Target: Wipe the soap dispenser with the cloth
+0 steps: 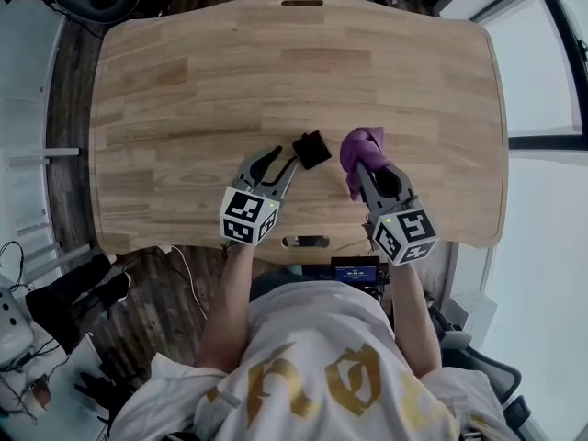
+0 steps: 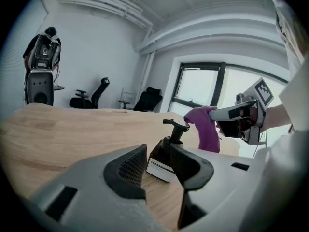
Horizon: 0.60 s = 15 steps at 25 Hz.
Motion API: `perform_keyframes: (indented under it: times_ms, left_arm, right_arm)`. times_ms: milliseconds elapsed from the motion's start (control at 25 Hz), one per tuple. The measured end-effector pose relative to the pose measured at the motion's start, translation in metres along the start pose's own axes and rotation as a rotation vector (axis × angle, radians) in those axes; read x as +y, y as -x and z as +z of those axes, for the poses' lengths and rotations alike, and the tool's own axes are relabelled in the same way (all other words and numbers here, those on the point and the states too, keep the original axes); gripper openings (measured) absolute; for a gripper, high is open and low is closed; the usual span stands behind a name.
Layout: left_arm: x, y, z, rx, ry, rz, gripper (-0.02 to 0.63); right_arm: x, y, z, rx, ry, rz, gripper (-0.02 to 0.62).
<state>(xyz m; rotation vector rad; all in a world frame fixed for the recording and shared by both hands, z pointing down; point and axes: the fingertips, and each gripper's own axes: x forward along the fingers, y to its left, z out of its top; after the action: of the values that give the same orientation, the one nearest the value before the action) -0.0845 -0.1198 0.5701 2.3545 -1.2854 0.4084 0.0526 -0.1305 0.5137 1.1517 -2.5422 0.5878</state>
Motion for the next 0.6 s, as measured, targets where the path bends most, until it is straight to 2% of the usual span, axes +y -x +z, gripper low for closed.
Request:
perform_keyframes:
  times_ms: [440,600]
  left_arm:
    - [-0.019,-0.02,-0.018,0.02,-0.075,-0.134,0.255]
    - [-0.024,-0.027,-0.026,0.042,-0.13,-0.148,0.316]
  right_arm:
    - [-0.011,-0.018,-0.017,0.052,-0.073,0.019,0.057]
    - [-0.015,-0.025,-0.023,0.068,-0.111,0.03,0.057]
